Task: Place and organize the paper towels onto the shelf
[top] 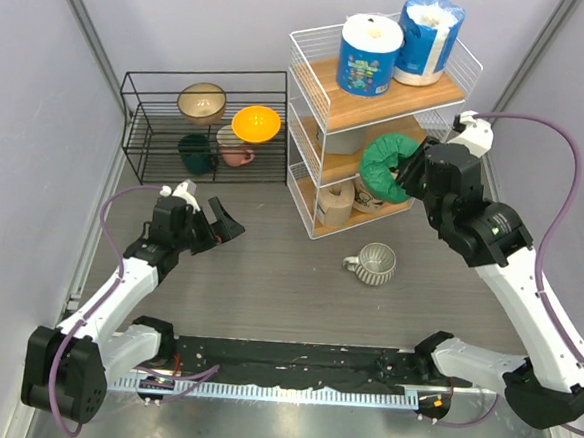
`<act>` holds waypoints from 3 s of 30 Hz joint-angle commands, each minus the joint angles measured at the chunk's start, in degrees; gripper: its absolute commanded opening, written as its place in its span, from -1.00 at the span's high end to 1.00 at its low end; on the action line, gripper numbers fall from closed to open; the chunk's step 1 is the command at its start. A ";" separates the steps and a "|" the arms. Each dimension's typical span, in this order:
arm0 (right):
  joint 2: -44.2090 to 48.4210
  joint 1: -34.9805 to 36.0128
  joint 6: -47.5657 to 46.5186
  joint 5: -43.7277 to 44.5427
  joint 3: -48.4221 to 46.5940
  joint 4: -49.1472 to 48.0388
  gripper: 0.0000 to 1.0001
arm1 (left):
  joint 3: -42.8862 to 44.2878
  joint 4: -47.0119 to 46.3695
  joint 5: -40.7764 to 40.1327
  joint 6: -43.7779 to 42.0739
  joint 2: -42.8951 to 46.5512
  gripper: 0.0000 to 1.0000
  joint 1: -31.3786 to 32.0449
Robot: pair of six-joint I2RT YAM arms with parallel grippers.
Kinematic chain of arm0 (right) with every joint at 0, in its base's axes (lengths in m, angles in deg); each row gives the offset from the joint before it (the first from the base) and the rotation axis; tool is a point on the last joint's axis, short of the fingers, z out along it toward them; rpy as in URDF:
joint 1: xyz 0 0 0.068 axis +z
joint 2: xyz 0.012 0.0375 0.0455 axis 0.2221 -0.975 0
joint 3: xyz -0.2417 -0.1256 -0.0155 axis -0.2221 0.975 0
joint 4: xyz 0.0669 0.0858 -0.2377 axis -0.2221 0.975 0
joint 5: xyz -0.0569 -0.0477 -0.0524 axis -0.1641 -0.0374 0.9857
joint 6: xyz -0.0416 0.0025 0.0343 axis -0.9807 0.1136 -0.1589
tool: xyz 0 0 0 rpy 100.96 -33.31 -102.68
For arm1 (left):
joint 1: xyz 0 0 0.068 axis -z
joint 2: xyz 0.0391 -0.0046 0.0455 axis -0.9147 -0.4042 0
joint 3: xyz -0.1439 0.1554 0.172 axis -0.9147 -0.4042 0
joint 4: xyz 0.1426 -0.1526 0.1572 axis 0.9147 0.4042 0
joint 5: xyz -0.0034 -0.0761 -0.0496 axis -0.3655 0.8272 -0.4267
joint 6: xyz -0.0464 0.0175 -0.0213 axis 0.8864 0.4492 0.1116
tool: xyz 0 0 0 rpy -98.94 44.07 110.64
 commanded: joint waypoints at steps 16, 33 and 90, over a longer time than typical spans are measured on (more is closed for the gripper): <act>-6.53 -16.07 -2.35 -19.32 -6.28 -9.81 0.48 | 0.66 -2.07 1.14 0.52 -0.11 -1.00 0.12; -11.37 -22.84 0.64 -24.33 -8.74 -14.82 0.49 | 0.48 -2.33 1.23 0.61 -0.20 -0.99 0.12; -14.54 -25.30 6.88 -27.32 -2.94 -27.30 -0.34 | 0.31 -2.15 1.06 0.52 -0.11 -0.99 0.12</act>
